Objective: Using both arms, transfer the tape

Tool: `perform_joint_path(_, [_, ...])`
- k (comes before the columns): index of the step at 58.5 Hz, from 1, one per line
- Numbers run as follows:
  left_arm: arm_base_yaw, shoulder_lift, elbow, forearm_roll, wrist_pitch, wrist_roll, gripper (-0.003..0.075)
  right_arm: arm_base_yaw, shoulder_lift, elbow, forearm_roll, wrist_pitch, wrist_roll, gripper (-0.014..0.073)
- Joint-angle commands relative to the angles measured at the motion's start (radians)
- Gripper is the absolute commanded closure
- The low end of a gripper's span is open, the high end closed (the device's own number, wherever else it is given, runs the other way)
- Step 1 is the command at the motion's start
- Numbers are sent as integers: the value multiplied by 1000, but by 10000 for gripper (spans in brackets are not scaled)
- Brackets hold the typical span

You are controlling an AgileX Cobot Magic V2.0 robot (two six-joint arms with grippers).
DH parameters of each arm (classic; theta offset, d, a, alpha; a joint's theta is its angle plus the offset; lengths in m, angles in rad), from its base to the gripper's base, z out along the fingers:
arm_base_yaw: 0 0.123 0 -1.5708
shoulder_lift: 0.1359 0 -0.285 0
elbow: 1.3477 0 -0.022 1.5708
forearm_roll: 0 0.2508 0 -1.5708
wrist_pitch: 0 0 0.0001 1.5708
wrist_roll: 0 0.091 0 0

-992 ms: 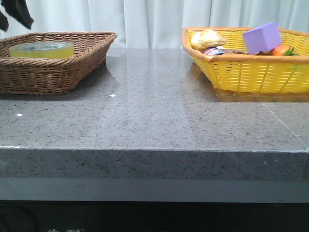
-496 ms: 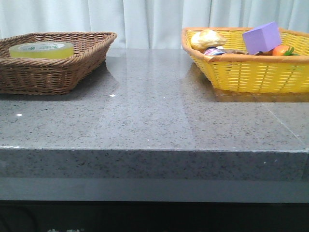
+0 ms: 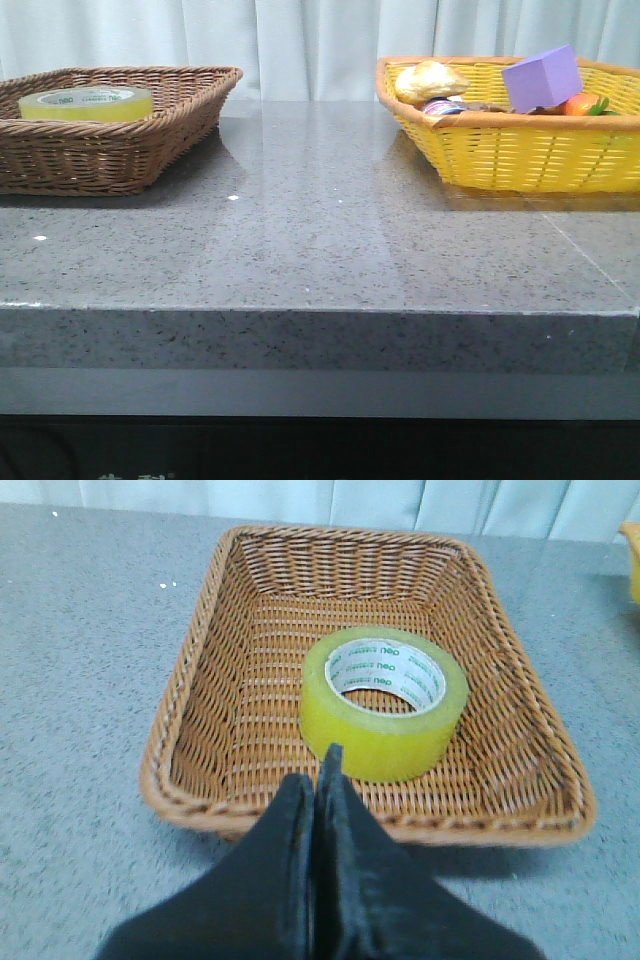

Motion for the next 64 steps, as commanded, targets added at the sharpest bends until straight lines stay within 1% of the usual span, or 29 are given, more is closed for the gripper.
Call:
perform_joint_path(1, [0, -124, 47, 0, -90, 4, 740, -6, 10, -28, -16, -89, -7, 715])
perform_joint_path(14, [0, -395, 182, -6, -46, 4, 740, -6, 10, -28, -16, -89, -7, 715])
perform_joint_path(23, [0, -507, 202, -6, -7, 4, 740, -6, 10, -28, -16, -89, -7, 715])
perform_joint_path(64, [0, -539, 219, -6, -22, 4, 740, -6, 10, -28, -16, -89, -7, 715])
